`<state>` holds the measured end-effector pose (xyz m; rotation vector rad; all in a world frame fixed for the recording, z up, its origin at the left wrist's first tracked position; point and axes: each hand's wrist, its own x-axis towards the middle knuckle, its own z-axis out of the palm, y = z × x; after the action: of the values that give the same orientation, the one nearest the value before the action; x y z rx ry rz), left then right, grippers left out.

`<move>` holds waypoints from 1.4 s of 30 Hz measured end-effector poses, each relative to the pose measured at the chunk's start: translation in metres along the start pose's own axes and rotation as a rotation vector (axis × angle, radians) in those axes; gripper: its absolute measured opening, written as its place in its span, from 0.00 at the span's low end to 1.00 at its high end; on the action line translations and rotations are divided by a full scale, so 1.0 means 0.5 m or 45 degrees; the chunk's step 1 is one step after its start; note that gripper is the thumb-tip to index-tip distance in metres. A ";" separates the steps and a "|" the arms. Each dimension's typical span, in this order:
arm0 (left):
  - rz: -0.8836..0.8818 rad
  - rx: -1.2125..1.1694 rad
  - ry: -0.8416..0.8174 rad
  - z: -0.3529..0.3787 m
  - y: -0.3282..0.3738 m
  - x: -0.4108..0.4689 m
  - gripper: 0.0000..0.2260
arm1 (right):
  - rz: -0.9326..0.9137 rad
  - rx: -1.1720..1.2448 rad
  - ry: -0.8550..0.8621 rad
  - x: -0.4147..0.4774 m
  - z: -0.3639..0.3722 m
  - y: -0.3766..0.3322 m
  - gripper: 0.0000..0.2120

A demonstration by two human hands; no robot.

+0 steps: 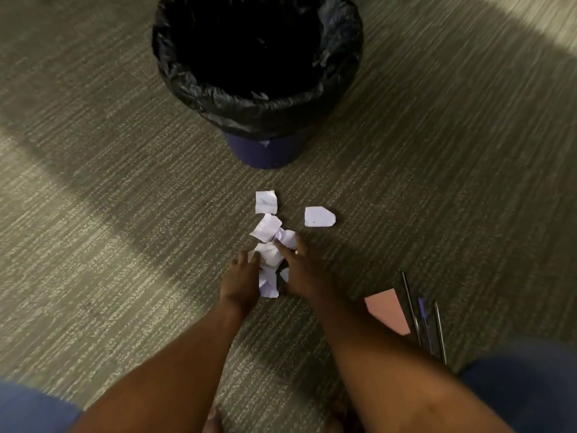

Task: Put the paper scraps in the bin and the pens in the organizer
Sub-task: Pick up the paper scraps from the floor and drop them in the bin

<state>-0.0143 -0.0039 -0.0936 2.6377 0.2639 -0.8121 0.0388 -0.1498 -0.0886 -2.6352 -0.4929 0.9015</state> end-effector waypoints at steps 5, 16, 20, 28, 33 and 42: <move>0.026 0.022 0.061 0.005 -0.005 0.004 0.22 | -0.033 -0.186 0.074 0.006 0.015 -0.026 0.28; 0.111 0.113 0.158 0.015 -0.025 0.016 0.12 | 0.086 0.320 0.146 0.026 0.033 -0.040 0.17; 0.066 -0.021 0.209 0.007 -0.021 0.012 0.12 | 0.239 0.514 0.101 0.035 0.019 -0.043 0.13; -0.002 -0.148 0.252 -0.064 -0.006 -0.005 0.09 | 0.321 0.478 0.265 0.010 -0.042 -0.018 0.14; 0.012 -0.125 0.315 -0.120 0.017 -0.016 0.09 | 0.285 0.398 0.368 -0.002 -0.100 -0.019 0.12; 0.164 -0.209 0.496 -0.217 0.027 -0.035 0.07 | 0.338 0.470 0.435 -0.030 -0.223 -0.012 0.12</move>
<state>0.0302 0.0255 0.0035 2.6040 0.2458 -0.2201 0.0968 -0.1706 0.0055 -2.4636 0.1034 0.5267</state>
